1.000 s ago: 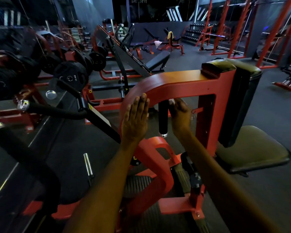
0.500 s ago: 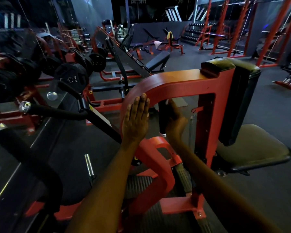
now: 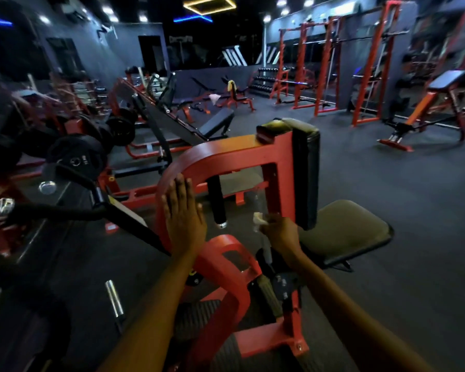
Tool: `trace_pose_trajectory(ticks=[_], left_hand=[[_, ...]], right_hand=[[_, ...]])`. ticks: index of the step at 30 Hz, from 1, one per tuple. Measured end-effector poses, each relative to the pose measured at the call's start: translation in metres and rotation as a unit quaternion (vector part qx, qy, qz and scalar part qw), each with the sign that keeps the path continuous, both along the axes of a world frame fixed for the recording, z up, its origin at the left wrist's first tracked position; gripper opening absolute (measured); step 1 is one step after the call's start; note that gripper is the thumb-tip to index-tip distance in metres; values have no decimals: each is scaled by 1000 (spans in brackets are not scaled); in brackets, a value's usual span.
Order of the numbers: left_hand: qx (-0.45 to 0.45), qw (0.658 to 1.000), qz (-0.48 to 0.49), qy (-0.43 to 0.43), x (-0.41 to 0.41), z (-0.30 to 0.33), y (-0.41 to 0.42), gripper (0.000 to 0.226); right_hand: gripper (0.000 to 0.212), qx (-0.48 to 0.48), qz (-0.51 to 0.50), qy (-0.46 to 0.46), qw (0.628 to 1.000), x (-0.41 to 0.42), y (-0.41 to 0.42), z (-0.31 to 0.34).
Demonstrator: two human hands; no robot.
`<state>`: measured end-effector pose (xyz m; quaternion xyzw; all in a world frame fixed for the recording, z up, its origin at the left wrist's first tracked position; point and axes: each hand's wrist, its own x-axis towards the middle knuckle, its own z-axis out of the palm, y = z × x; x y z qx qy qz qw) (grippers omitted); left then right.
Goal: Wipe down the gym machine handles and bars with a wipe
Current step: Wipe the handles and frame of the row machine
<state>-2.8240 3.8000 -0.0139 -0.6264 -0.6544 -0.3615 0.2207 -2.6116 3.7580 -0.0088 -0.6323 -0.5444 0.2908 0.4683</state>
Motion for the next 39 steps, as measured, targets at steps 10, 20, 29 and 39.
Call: trace_pose_trajectory(ticks=[10, 20, 29, 39], left_hand=[[-146, 969, -192, -54, 145, 7, -136, 34], [-258, 881, -397, -22, 311, -13, -271, 37], [-294, 834, -467, 8, 467, -24, -278, 45], [-311, 830, -464, 14, 654, -28, -200, 44]], right_hand=[[15, 25, -97, -245, 964, 131, -159, 28], [10, -25, -214, -211, 953, 261, -315, -10], [13, -60, -286, -213, 932, 391, -329, -28], [16, -110, -311, -252, 910, 577, -267, -18]])
